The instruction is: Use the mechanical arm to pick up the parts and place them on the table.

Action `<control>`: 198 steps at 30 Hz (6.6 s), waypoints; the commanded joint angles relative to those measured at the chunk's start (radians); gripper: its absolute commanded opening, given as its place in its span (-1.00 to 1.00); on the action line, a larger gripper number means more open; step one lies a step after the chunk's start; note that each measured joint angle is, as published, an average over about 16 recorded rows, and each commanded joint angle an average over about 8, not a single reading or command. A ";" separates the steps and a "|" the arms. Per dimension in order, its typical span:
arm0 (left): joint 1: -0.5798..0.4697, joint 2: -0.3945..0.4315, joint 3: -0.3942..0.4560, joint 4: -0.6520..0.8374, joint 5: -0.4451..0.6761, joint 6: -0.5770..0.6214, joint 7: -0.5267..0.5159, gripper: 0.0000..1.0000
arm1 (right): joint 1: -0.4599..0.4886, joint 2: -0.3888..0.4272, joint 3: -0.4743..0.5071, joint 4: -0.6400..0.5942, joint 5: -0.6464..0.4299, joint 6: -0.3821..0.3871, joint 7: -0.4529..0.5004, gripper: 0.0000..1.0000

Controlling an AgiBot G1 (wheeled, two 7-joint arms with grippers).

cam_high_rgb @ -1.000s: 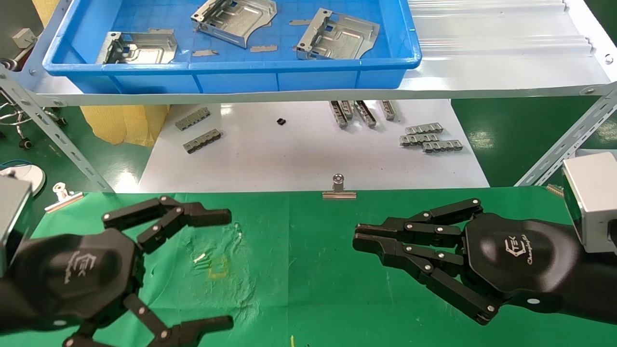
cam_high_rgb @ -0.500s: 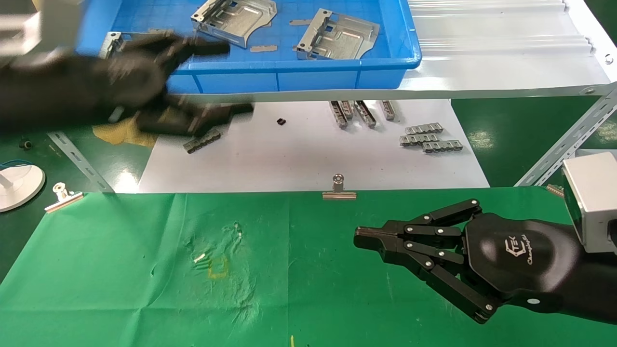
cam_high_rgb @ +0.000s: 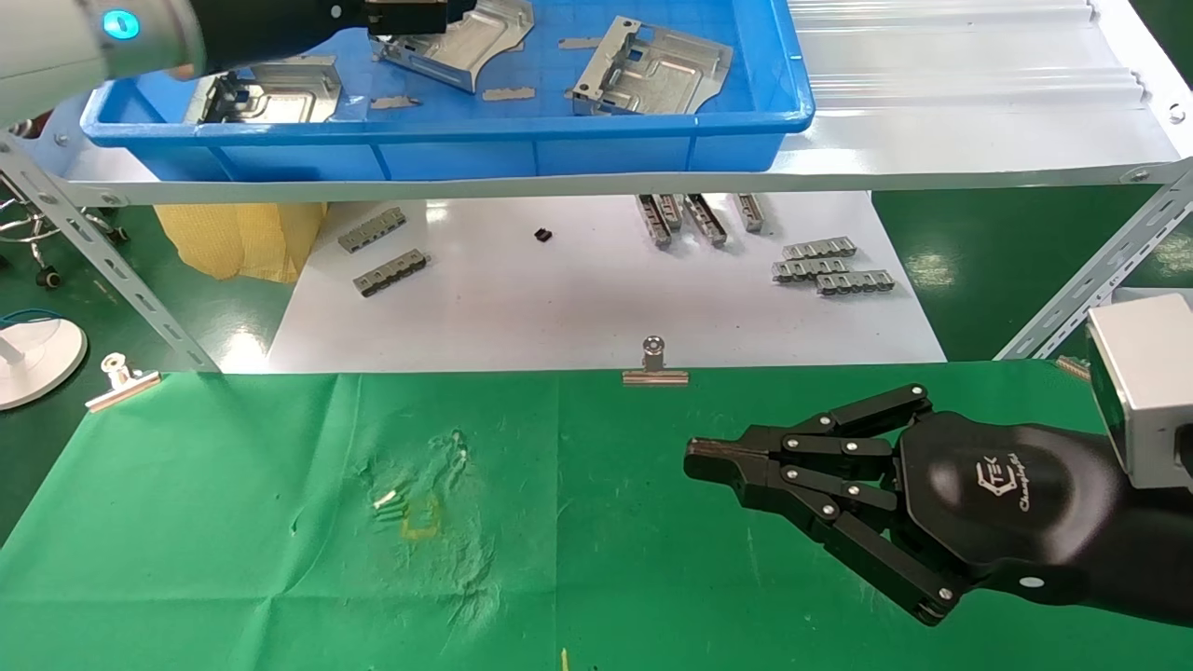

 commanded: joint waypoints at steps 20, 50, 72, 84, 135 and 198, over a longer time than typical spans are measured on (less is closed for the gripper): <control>-0.056 0.092 0.026 0.163 0.048 -0.194 -0.003 -1.00 | 0.000 0.000 0.000 0.000 0.000 0.000 0.000 -1.00; -0.063 0.080 0.020 0.142 0.039 -0.183 0.004 -1.00 | 0.000 0.000 0.000 0.000 0.000 0.000 0.000 1.00; -0.038 -0.141 -0.029 -0.030 -0.077 0.640 0.289 -1.00 | 0.000 0.000 0.000 0.000 0.000 0.000 0.000 1.00; 0.133 -0.301 0.114 -0.307 -0.137 0.701 0.433 -1.00 | 0.000 0.000 0.000 0.000 0.000 0.000 0.000 1.00; 0.274 -0.217 0.248 0.155 -0.048 0.700 0.715 1.00 | 0.000 0.000 0.000 0.000 0.000 0.000 0.000 1.00; 0.793 -0.538 -0.133 -0.888 -0.468 0.616 0.008 1.00 | 0.000 0.000 0.000 0.000 0.000 0.000 0.000 1.00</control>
